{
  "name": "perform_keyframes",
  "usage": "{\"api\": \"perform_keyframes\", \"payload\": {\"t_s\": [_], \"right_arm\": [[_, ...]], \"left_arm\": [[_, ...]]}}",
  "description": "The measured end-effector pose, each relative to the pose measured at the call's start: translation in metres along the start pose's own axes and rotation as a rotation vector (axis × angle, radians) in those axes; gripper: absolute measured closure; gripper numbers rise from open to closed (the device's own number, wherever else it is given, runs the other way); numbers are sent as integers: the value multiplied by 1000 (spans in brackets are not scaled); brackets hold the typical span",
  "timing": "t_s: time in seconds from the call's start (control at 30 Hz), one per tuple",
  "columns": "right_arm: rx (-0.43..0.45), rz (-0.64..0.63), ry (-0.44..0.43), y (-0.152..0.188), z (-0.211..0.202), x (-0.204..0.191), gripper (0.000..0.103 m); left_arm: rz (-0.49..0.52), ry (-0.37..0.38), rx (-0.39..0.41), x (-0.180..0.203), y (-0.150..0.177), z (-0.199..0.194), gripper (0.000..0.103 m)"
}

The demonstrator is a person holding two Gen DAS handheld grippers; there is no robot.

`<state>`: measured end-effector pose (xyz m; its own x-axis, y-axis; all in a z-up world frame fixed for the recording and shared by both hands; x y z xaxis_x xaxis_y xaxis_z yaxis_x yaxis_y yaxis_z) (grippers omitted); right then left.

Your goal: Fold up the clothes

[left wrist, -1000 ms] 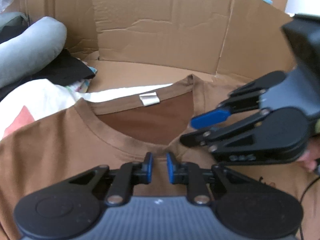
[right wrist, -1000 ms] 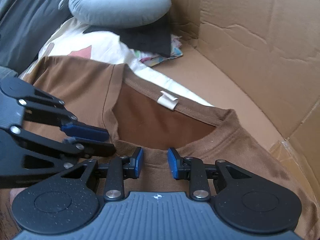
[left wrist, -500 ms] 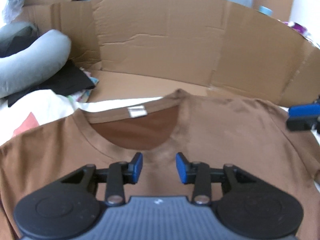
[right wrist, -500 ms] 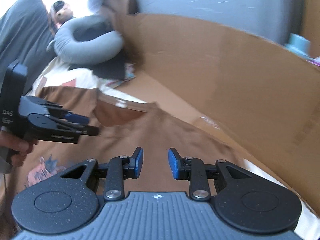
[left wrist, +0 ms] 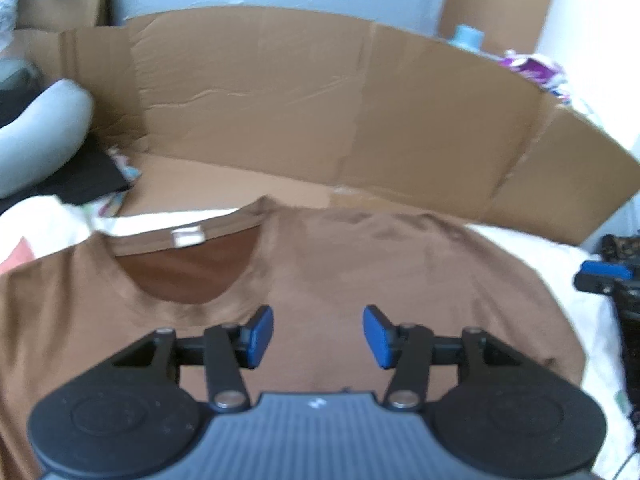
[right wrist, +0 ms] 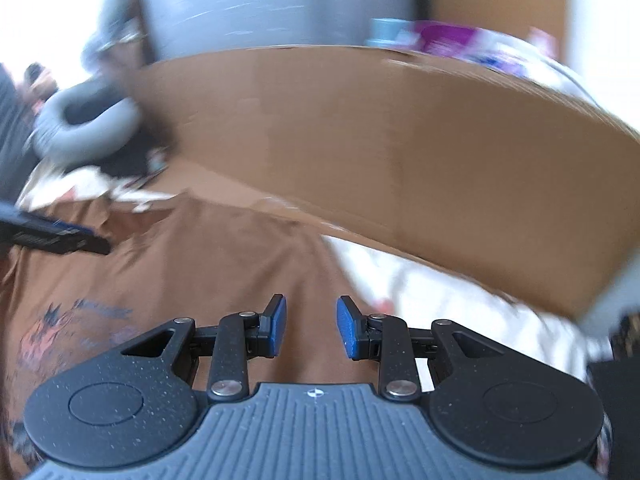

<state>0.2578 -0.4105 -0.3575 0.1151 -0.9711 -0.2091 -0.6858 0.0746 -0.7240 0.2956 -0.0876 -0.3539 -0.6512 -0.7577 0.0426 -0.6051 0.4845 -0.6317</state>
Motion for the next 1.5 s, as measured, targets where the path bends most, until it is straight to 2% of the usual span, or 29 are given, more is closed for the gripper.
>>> {"api": "perform_keyframes", "payload": {"t_s": [0.17,0.3,0.37,0.5,0.67,0.77,1.3,1.5], "right_arm": [[-8,74,100,32,-1,34,68],[-49,64,143,47,6,48,68],[-65,38,156,49,10,51,68],[-79,33,141,52,18,56,68],[-73,21,96,49,28,45,67],[-70,14,62,45,34,38,61],[-110,37,-10,38,69,19,59],[-121,54,-24,40,78,23,50]], "left_arm": [[-119,0,-17,10,12,-5,48],[-74,-10,-49,18,22,-4,49],[-84,-16,-61,19,26,-2,49],[-94,-73,-81,18,31,-2,49],[-97,-64,-100,24,39,-2,49],[-97,-56,-113,26,43,0,49],[-117,-28,-147,28,56,7,49],[-128,-26,-159,25,60,10,49]]}}
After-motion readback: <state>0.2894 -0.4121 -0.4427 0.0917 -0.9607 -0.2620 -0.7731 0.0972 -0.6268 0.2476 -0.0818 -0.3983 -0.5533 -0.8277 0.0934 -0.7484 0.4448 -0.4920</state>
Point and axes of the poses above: each gripper's, at about its wrist camera, not at the fingertips, and z roughly the way its jaws point, x to its right, y to its underside, the point moved 2 cm from there along z, roughly the way its jaws point, and after that the axes turned 8 degrees about -y, right-handed, at the moved point
